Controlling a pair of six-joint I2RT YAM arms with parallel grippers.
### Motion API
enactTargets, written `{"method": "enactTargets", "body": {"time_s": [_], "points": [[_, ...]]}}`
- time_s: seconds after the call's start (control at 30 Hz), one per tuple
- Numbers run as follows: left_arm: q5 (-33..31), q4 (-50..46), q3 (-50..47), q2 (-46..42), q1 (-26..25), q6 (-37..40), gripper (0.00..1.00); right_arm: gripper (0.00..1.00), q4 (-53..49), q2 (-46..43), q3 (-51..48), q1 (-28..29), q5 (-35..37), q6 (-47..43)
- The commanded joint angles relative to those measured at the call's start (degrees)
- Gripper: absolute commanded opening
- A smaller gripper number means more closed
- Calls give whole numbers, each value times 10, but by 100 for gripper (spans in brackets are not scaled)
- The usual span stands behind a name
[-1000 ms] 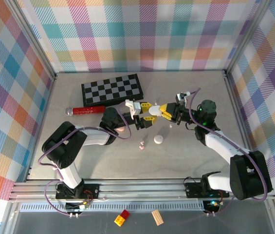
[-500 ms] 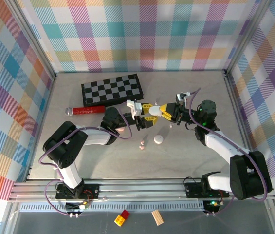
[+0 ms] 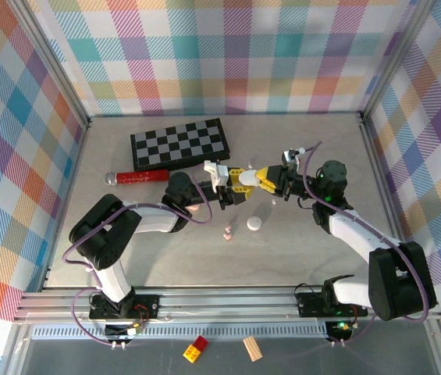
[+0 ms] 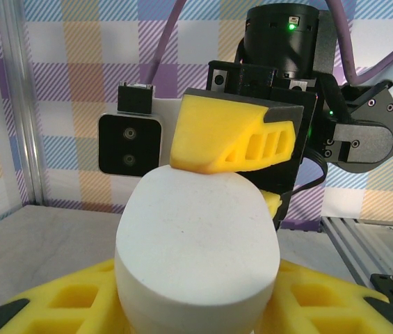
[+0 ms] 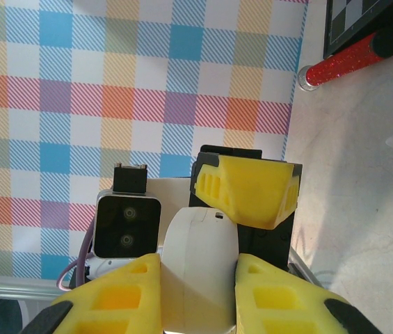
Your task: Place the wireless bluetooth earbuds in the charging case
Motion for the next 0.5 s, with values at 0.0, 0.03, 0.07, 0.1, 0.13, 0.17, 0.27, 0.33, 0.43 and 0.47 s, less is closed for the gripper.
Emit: {"method": "enactTargets", "body": {"time_s": [0.0,0.03,0.07,0.1,0.13,0.17,0.27,0.33,0.43,0.47], "points": [[20,26,16,2,-5,-5,41,14,-2,-1,-5,-2,5,-16],[21,26,15,4,-5,-5,41,15,-3,-1,-5,-2,5,-17],[21,26,15,4,-5,-6,40,18,-6,-1,-5,-2,5,-19],[21,26,14,4,-5,-6,38,24,-12,-3,-4,-1,6,-22],[20,26,13,3,-5,-6,38,31,-18,-6,-3,-2,7,-26],[21,26,12,3,-5,-6,38,37,-27,-8,-2,-3,9,-32],[22,26,10,6,-5,-9,38,56,-58,-20,6,-2,14,-53],[17,25,6,6,-5,-10,38,66,-101,-32,19,-2,16,-86],[15,25,-4,0,-4,-4,38,79,-243,-61,50,-2,31,-183],[14,24,-7,-1,-3,-4,38,81,-297,-70,63,-2,41,-224]]}}
